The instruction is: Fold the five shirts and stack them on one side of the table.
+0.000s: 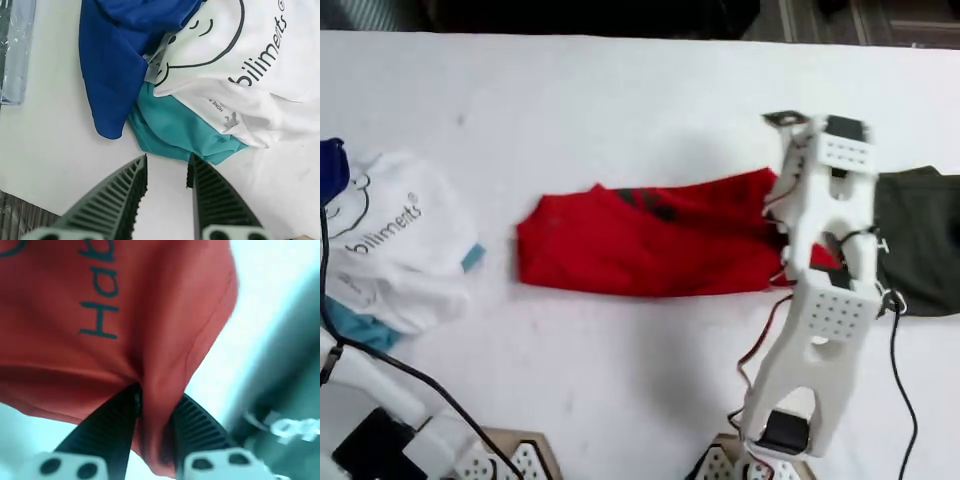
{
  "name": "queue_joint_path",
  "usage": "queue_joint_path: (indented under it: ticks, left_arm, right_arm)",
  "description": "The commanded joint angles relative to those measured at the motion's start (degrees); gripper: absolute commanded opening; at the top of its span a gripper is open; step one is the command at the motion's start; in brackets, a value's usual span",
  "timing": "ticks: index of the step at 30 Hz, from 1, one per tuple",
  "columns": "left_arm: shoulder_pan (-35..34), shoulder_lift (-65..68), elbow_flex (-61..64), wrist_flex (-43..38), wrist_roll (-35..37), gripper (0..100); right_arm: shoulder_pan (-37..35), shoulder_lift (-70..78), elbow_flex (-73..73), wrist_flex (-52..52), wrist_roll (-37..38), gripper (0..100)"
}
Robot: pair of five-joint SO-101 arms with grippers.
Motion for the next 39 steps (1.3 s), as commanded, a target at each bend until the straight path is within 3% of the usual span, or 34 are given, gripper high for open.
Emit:
queue_joint_path:
  ticks: [1,7,14,21,24,31,39]
  left_arm:
    - [0.3,-1.9,-2.0,-0.3,-0.4,15]
    - [0.3,-1.9,-2.0,-0.2,-0.2,15]
    - [0.0,-2.0,-1.9,0.2,0.1,15]
    - [0.0,-2.0,-1.9,0.8,2.2,15]
    - [0.0,-2.0,-1.6,1.1,4.0,15]
    - [0.0,-2.0,-1.5,1.1,4.0,15]
    - [0.0,-2.0,-1.5,1.1,4.0,15]
  right_arm:
    - [2.2,-5.3,-4.5,0.7,3.8,1.9]
    - [-2.5,-19.7,-2.5,0.8,4.4,1.9]
    - [-14.0,-38.5,15.5,0.7,4.2,1.9]
    - [-24.0,-36.9,20.5,-2.1,4.0,1.9]
    - [-22.3,-34.1,20.5,-7.2,1.2,1.9]
    - [-10.8,-29.4,20.5,-18.0,1.1,1.9]
    - [-0.7,-20.3,20.5,-26.9,9.1,2.1]
